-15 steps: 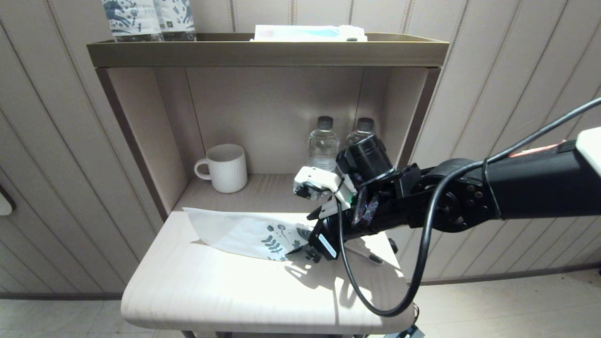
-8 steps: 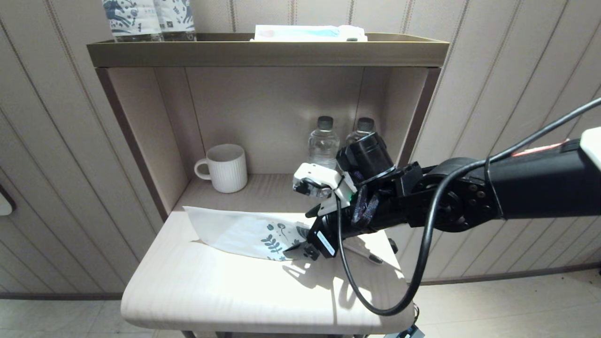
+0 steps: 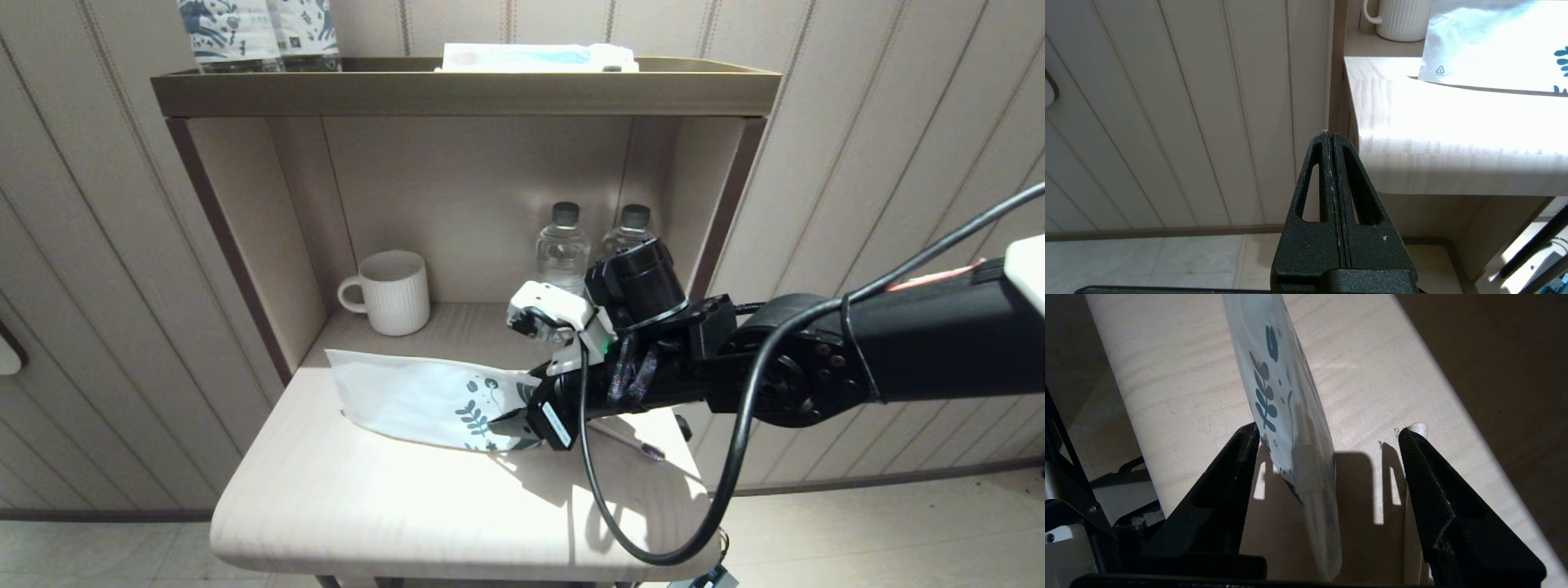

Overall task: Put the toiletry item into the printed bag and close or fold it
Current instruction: Pick up the storage bag

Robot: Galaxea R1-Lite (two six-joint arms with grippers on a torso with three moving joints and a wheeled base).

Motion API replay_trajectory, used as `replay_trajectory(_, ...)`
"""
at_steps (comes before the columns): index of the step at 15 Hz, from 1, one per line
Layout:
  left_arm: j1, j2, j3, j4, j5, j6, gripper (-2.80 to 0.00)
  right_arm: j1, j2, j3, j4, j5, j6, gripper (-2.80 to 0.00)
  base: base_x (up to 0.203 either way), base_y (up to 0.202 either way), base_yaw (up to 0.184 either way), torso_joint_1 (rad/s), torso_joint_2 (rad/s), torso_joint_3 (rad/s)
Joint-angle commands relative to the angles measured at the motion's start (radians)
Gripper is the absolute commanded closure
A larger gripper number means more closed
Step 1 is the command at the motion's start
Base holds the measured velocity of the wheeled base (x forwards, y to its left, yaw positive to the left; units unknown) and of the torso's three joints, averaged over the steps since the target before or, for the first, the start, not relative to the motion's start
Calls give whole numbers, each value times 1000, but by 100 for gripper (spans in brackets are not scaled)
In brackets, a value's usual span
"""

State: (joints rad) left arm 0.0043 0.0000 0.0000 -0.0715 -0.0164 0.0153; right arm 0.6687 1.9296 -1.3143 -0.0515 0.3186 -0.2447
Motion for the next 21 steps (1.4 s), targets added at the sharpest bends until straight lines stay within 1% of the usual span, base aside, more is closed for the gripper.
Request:
replay_trajectory(1, 0, 0, 0, -1, 1, 0, 0, 2, 1, 1, -1, 3, -1, -280, 0, 0, 0, 0, 0, 0)
replay_trajectory(8, 2, 0, 0, -1, 0, 0, 0, 0, -4, 17, -2, 2, 1, -280, 0, 0, 0, 0, 0, 0)
replay_trajectory(9, 0, 0, 0, -1, 0, 0, 0, -2, -6, 23, -9, 0, 0, 0, 0, 0, 0, 0, 0, 0)
replay_trajectory(12, 0, 0, 0, -1, 0, 0, 0, -2, -1, 63, -92, -1, 8, 0, 0, 0, 0, 0, 0, 0)
replay_trajectory(13, 0, 0, 0, -1, 0, 0, 0, -1, 0, 63, -94, -1, 22, -75, 0, 0, 0, 0, 0, 0)
replay_trajectory(14, 2, 0, 0, -1, 0, 0, 0, -1, 0, 63, -94, -1, 28, -280, 0, 0, 0, 0, 0, 0)
replay_trajectory(21, 0, 0, 0, -1, 0, 0, 0, -1, -7, 74, -100, -10, 39, -280, 0, 0, 0, 0, 0, 0)
